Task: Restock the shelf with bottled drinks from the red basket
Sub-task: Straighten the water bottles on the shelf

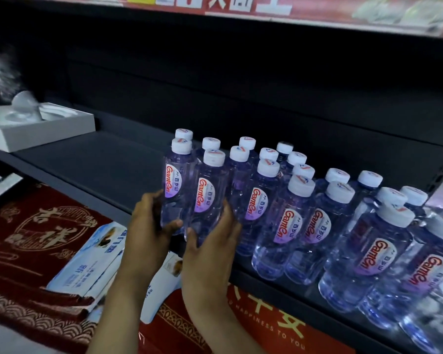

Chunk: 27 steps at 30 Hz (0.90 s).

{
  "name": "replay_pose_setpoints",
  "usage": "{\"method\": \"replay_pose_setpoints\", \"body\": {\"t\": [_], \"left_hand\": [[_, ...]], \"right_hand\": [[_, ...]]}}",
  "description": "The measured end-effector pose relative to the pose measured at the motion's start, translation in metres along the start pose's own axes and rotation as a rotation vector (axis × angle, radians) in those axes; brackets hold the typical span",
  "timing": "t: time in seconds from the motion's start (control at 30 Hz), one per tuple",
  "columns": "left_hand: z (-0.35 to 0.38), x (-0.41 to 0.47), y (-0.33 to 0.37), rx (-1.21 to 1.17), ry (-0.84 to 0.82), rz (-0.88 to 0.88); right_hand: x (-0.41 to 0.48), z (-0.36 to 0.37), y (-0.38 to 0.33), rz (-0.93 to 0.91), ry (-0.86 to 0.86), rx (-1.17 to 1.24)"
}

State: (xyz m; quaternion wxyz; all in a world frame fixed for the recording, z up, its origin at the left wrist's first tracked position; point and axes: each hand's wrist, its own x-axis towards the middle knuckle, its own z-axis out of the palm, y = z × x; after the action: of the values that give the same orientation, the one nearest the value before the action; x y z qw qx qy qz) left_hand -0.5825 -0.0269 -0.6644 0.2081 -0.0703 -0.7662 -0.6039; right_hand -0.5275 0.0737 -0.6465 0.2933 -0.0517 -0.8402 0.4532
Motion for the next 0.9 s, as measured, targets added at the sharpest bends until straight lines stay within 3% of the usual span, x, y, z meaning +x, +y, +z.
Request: {"method": "replay_pose_setpoints", "body": {"t": [0.6, 0.8, 0.9], "left_hand": [[0.019, 0.024, -0.011, 0.079, 0.105, -0.015], [0.009, 0.005, -0.006, 0.161, 0.131, 0.000], [-0.004, -0.018, -0.001, 0.350, 0.247, 0.011]], "right_hand": [[0.013, 0.024, 0.004, -0.012, 0.106, -0.012], [-0.003, -0.001, 0.001, 0.089, -0.071, 0.006], [-0.032, -0.015, 0.002, -0.042, -0.106, -0.039]]}}
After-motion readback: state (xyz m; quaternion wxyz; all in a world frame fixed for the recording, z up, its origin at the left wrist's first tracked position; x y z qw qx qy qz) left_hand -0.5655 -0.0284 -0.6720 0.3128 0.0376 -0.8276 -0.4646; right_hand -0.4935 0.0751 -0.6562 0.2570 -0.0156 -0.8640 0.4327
